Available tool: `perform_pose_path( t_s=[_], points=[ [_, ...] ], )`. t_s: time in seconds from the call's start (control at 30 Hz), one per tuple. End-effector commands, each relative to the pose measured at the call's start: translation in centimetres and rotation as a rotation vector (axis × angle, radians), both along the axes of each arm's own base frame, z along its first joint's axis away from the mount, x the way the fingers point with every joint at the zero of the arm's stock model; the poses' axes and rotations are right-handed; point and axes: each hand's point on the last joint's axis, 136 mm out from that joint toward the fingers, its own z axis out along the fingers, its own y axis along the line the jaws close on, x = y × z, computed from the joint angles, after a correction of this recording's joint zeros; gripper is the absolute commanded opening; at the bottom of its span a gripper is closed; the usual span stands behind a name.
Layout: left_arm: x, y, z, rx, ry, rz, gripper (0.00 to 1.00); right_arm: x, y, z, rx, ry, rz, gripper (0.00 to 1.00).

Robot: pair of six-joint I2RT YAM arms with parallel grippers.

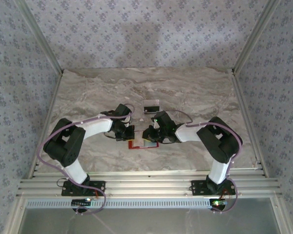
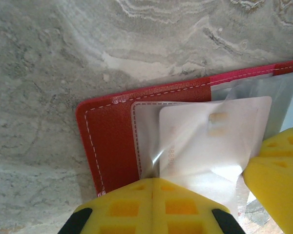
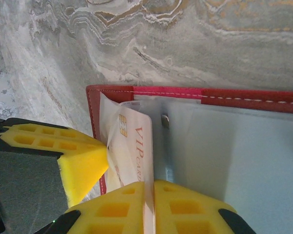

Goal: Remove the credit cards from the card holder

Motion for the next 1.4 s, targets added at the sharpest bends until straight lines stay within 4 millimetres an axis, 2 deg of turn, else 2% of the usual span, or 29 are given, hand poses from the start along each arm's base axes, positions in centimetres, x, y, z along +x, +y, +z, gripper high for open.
perform_pose_path(
  t_s=[0.0, 0.2, 0.3, 0.4, 0.6, 1.0, 1.23, 1.37],
  points=[
    [-1.3, 2.3, -1.7, 0.114, 0.049, -0.002, 0.04, 0.1, 1.3, 1.1, 0.044, -0.01, 0.027, 0.17],
    [-1.3, 2.3, -1.7, 0.111, 0.049, -0.001, 0.04, 0.1, 1.9, 1.4, 0.067, -0.011, 0.038, 0.18],
    [-1.2, 2.3, -1.7, 0.112, 0.048, -0.001, 0.04, 0.1, 1.7, 1.2, 0.054, -0.011, 0.03, 0.12],
    [-1.3, 2.4, -1.7, 0.115, 0.048, -0.002, 0.04, 0.2, 0.8, 1.0, 0.026, -0.015, 0.013, 0.06],
    [-1.4, 2.6, -1.6, 0.126, 0.045, -0.004, 0.04, 0.2, -2.5, 0.9, -0.093, -0.035, -0.011, 0.03],
    [-0.6, 1.7, 1.0, 0.069, 0.0, 0.006, 0.05, 0.4, -5.8, 4.6, -0.254, -0.169, 0.092, 0.01],
    [0.2, 1.1, 3.2, 0.038, -0.045, 0.007, 0.1, 1.0, -7.3, 7.5, -0.431, -0.375, 0.357, 0.0],
    [0.7, 1.0, 4.3, 0.027, -0.076, 0.005, 0.15, 2.3, -7.7, 9.1, -0.528, -0.483, 0.534, 0.0]
  ],
)
